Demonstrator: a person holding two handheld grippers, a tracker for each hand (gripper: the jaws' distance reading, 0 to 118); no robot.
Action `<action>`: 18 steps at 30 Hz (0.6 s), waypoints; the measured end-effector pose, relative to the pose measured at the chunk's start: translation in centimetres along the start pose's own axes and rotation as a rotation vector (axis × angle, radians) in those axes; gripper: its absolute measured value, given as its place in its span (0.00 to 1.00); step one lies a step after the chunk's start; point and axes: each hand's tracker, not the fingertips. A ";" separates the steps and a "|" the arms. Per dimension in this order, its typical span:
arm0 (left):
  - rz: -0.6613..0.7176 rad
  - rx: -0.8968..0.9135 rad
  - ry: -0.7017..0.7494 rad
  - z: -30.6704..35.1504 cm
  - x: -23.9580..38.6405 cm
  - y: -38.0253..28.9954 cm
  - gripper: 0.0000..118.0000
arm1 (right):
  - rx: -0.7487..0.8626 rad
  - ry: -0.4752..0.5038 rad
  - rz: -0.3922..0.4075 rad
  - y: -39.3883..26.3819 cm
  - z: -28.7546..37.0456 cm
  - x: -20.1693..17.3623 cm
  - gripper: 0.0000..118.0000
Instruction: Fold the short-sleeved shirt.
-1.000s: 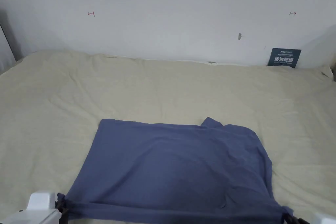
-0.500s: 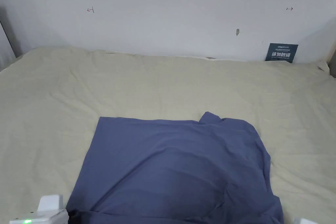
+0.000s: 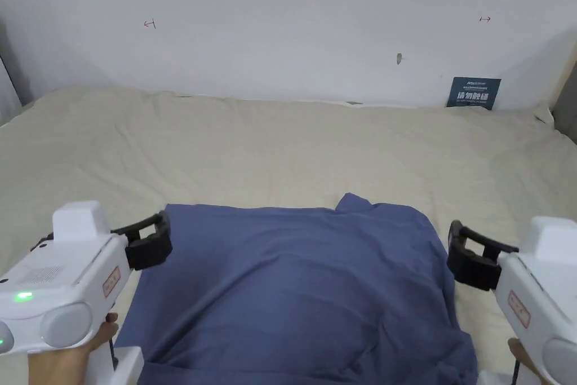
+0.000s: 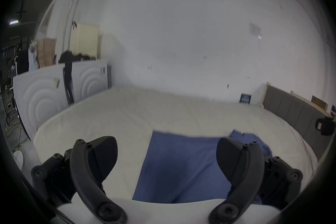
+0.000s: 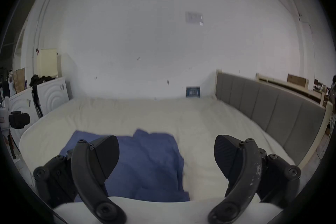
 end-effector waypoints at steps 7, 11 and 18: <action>-0.042 0.095 -0.041 0.7 2.0 0.4 0.00 | 0.097 0.000 0.059 1.4 1.0 -1.9 0.01; -0.090 0.069 -0.072 0.5 2.5 -0.4 0.00 | 0.108 0.006 0.081 1.2 1.3 -2.2 0.01; -0.094 -0.146 -0.047 -0.4 -0.2 -3.2 0.00 | 0.079 0.018 0.075 0.4 1.3 -1.9 0.01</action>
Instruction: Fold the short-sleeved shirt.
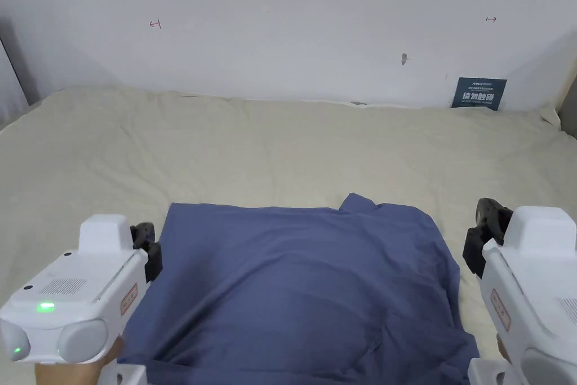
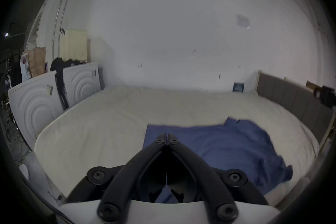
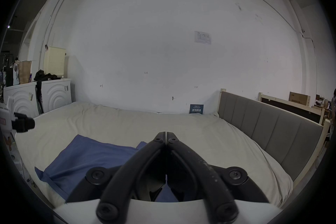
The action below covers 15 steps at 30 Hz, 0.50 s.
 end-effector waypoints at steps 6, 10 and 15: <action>0.018 -0.242 0.033 -1.3 -4.1 -5.6 0.02 | -0.042 0.007 -0.002 -1.0 -0.6 0.3 0.01; 0.104 -0.388 0.040 -2.0 -6.3 -8.8 0.85 | -0.065 0.006 0.000 -1.8 -0.9 0.3 0.01; 0.116 -0.469 0.083 -2.9 -6.9 -11.9 0.95 | -0.106 0.004 -0.004 -3.0 -1.5 0.4 0.01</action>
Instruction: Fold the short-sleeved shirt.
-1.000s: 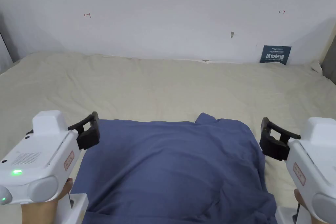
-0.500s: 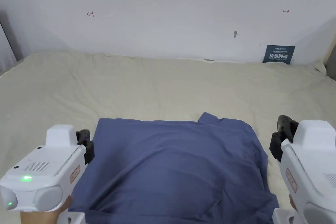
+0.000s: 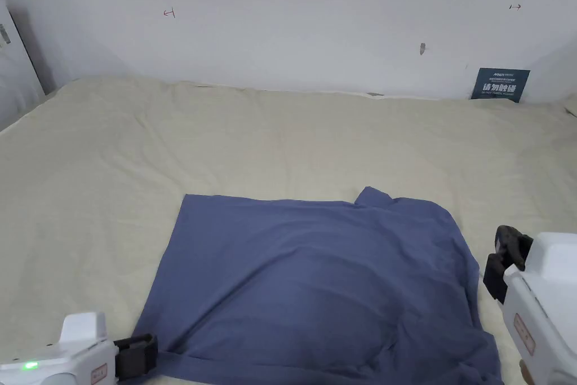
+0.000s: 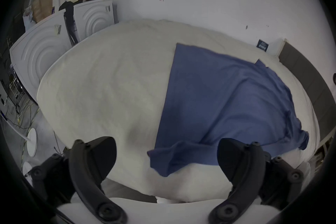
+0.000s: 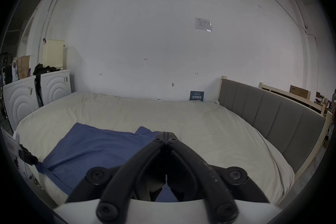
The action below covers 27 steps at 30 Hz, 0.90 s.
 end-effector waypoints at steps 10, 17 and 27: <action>0.020 -0.065 -0.035 -3.1 0.8 -1.1 0.04 | -0.149 -0.033 -0.049 -4.0 -0.8 1.1 0.11; 0.013 -0.001 -0.068 -1.4 0.7 0.0 0.03 | -0.484 -0.037 -0.099 -11.5 -2.8 2.9 0.79; 0.018 0.022 -0.074 -0.9 0.4 0.8 0.03 | -0.639 0.004 -0.067 -18.1 -4.7 1.6 0.36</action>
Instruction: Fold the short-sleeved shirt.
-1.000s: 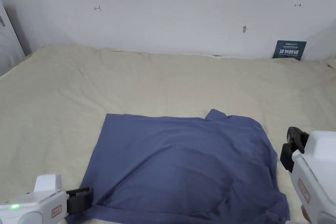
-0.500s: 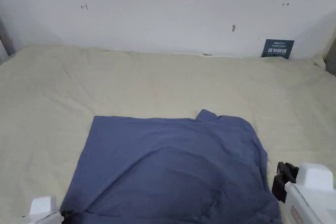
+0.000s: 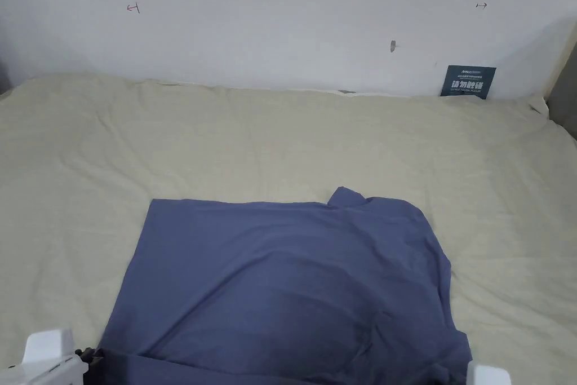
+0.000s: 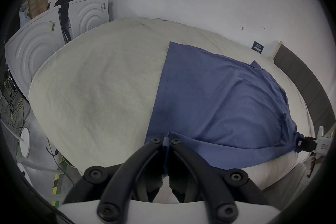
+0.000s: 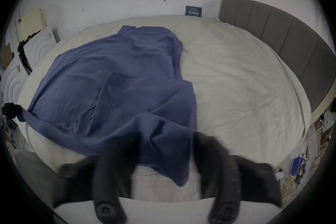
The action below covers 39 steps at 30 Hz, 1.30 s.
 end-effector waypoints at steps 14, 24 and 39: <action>0.034 0.119 -0.010 -1.5 0.5 7.8 0.04 | 0.216 0.061 -0.050 9.4 2.9 -0.3 0.06; -0.045 0.041 0.038 -10.6 3.2 13.8 0.04 | 0.121 0.023 -0.005 16.9 -6.7 -1.2 0.06; -0.057 -0.120 0.097 -15.9 3.3 14.0 0.92 | -0.037 -0.009 -0.061 18.0 -10.8 -1.9 0.68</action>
